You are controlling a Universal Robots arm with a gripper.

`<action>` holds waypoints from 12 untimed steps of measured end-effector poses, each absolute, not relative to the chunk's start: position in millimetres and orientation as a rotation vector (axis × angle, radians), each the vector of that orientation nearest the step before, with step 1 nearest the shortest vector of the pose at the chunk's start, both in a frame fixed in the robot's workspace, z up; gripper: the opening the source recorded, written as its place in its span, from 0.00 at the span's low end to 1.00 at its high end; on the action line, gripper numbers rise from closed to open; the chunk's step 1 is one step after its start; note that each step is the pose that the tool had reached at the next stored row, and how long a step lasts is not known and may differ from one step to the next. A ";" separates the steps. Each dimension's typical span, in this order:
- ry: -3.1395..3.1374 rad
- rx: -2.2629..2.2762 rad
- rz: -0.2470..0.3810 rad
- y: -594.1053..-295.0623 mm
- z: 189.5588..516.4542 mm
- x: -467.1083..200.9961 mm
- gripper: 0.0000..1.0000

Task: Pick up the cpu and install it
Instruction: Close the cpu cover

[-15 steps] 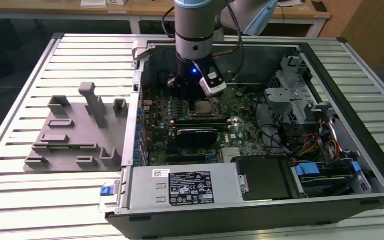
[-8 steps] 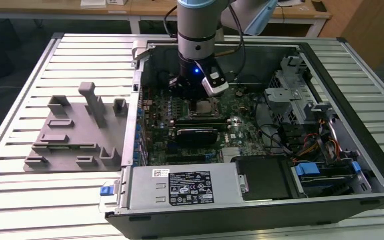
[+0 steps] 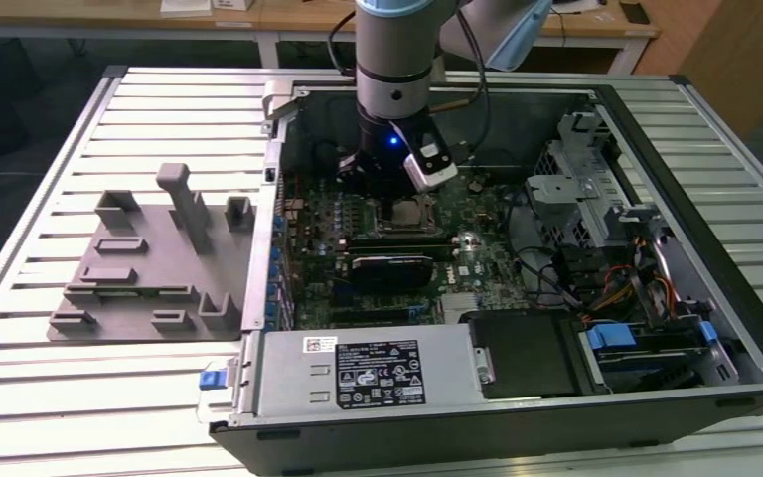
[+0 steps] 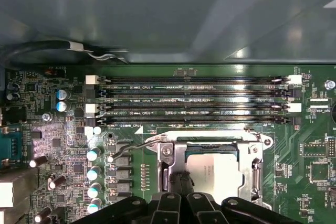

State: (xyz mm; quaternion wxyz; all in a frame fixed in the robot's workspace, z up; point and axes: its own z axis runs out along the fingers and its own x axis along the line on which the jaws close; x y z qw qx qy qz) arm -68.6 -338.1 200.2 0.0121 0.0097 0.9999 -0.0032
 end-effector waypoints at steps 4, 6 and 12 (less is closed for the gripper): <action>3.117 0.030 -0.010 -338.1 202.4 -68.5 0.11; 3.117 0.030 -0.010 -338.1 205.2 -68.5 0.11; 3.117 0.030 -0.010 -338.1 218.1 -68.6 0.11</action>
